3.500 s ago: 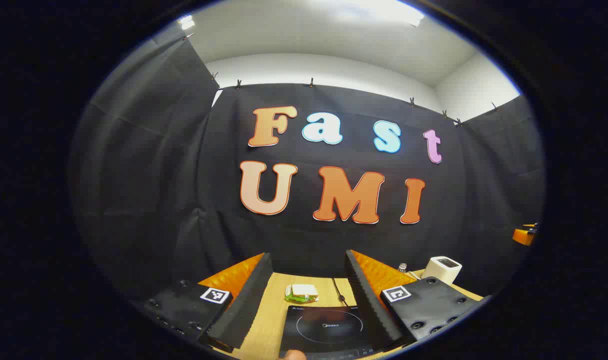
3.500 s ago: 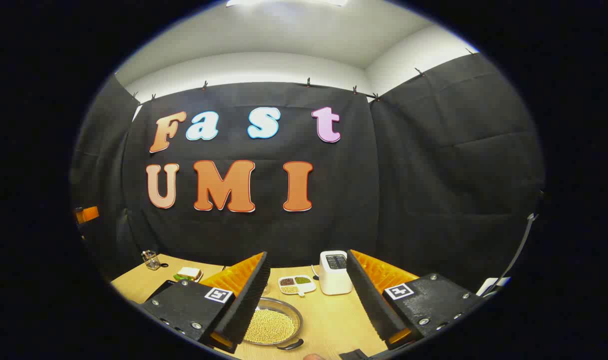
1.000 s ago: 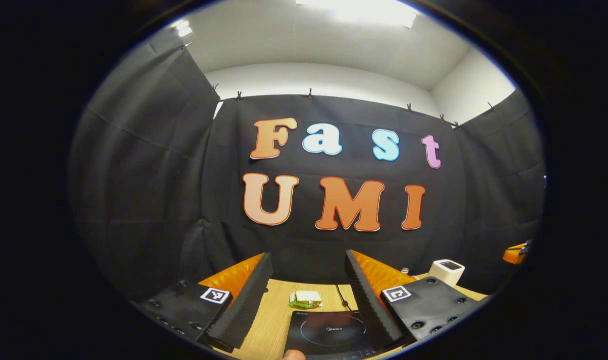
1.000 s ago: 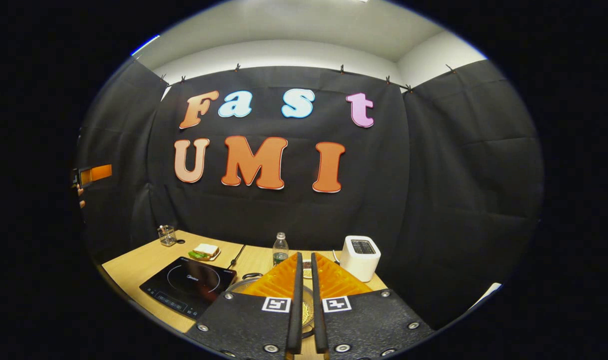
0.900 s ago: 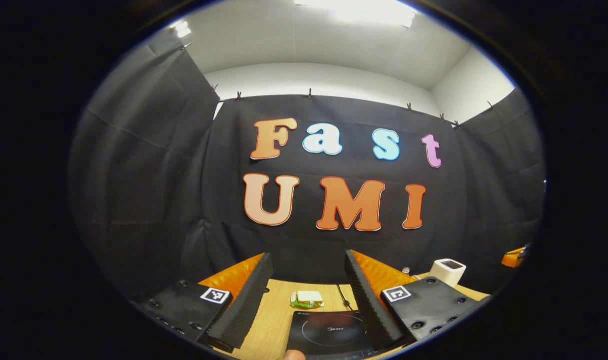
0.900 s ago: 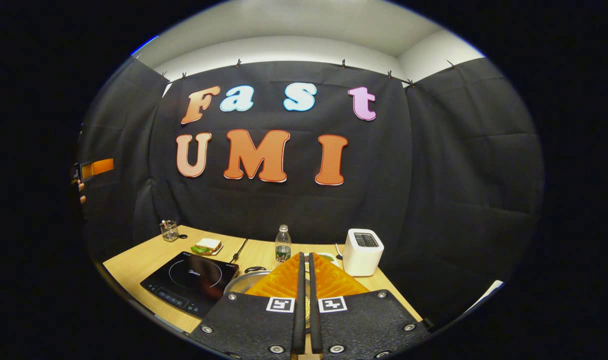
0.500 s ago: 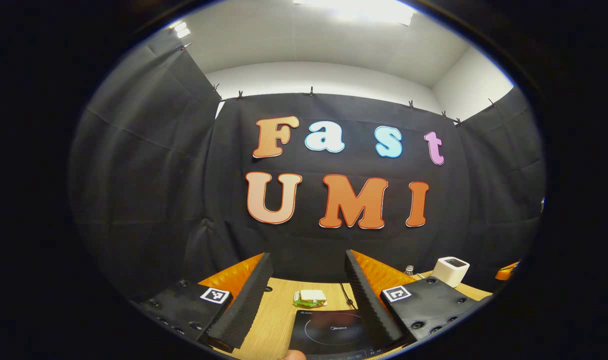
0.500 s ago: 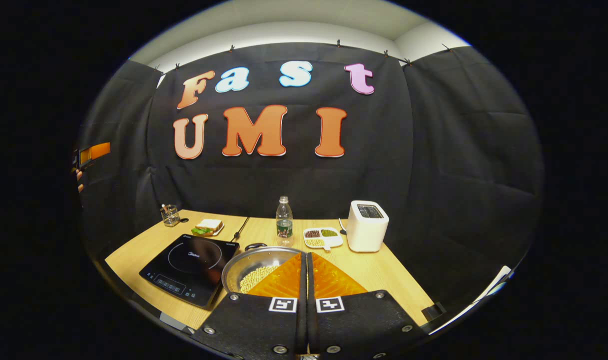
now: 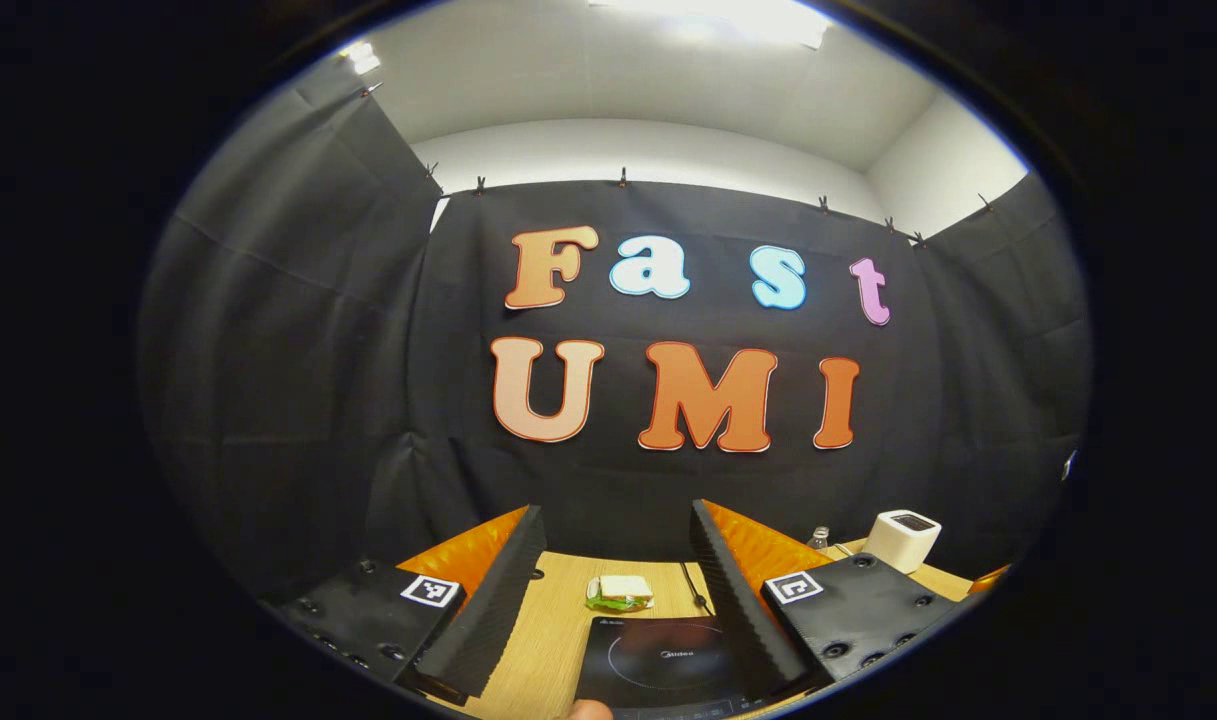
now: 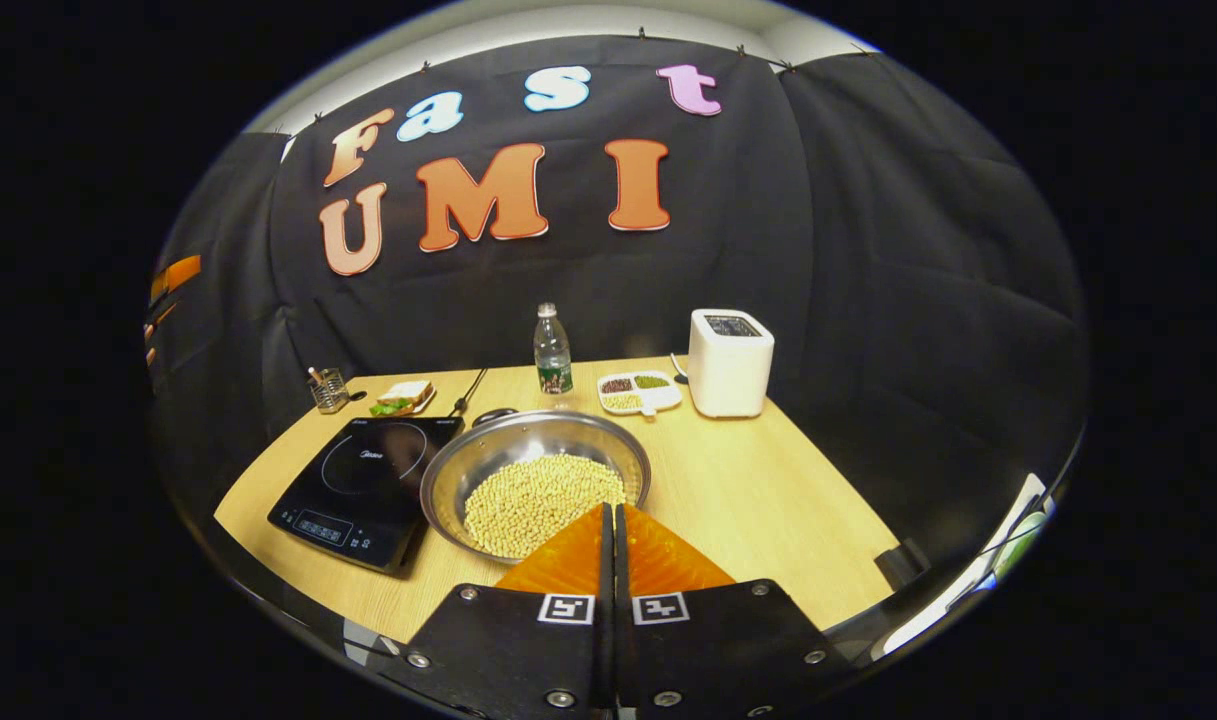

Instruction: First push the handle of the pot to place it horizontally, then grasp the pot with both hands and set it on the induction cooktop.

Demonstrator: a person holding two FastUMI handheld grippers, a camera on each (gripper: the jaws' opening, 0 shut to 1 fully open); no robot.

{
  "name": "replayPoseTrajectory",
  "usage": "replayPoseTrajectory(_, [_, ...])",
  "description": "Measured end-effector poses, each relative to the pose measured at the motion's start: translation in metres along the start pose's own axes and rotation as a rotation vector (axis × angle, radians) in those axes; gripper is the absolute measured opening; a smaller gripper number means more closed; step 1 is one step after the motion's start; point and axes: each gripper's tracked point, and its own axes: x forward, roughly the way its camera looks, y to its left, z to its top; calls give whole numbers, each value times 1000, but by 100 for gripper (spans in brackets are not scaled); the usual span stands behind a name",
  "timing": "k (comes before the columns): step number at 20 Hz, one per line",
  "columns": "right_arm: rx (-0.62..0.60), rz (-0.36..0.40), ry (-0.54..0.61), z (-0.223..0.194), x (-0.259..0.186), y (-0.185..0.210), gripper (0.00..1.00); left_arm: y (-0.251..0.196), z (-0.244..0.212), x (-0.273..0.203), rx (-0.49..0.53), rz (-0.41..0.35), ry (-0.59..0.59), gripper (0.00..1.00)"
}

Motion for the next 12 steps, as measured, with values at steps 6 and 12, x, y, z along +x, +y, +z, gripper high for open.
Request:
replayPoseTrajectory(6, [-6, 22, 80, -42, 8, 10, 0, -5, -6, 3, 10, -3, 12, 95])
replayPoseTrajectory(12, [-46, 58, 151, -69, 18, 32, 0, -9, -13, 6, 4, -14, 24, 95])
